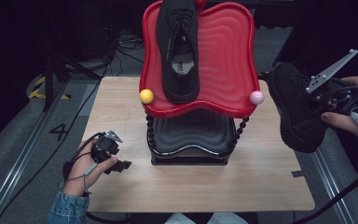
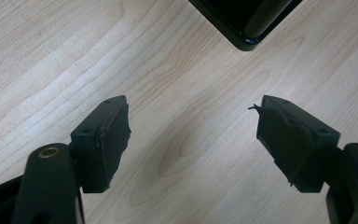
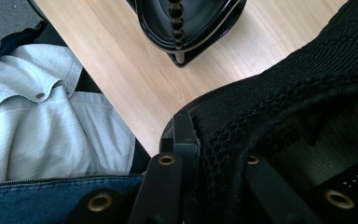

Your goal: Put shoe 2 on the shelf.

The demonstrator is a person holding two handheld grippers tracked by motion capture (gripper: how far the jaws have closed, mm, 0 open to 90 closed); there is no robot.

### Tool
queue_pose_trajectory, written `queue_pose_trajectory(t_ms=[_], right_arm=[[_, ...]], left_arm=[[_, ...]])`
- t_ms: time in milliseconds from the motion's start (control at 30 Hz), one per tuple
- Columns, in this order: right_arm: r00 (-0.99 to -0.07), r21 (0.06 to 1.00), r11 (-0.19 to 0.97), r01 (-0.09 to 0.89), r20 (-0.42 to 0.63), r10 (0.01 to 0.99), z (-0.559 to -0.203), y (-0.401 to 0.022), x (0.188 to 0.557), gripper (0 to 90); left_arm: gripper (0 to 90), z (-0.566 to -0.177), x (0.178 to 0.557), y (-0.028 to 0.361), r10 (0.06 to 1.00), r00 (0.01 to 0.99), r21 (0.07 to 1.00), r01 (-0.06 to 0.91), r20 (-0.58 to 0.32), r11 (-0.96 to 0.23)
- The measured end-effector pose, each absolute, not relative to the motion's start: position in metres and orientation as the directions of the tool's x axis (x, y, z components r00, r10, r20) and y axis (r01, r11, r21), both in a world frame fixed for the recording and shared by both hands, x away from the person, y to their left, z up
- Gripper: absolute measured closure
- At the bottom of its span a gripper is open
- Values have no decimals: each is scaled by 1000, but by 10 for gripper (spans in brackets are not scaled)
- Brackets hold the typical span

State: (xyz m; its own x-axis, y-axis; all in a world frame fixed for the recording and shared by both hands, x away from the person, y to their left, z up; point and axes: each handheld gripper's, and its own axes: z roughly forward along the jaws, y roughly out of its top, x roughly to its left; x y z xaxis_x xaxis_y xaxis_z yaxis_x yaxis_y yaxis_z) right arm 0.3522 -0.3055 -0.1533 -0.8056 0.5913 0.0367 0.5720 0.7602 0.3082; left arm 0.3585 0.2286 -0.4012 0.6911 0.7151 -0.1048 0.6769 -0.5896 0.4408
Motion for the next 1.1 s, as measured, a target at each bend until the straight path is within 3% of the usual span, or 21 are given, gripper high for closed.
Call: queue_pose_trajectory(t_ms=[1100], right_arm=[[-832,372,787,492,-65,550,-59,-271,354,859]], left_arm=[[227,-403,349,238,728,680,432,685,-87,-587]])
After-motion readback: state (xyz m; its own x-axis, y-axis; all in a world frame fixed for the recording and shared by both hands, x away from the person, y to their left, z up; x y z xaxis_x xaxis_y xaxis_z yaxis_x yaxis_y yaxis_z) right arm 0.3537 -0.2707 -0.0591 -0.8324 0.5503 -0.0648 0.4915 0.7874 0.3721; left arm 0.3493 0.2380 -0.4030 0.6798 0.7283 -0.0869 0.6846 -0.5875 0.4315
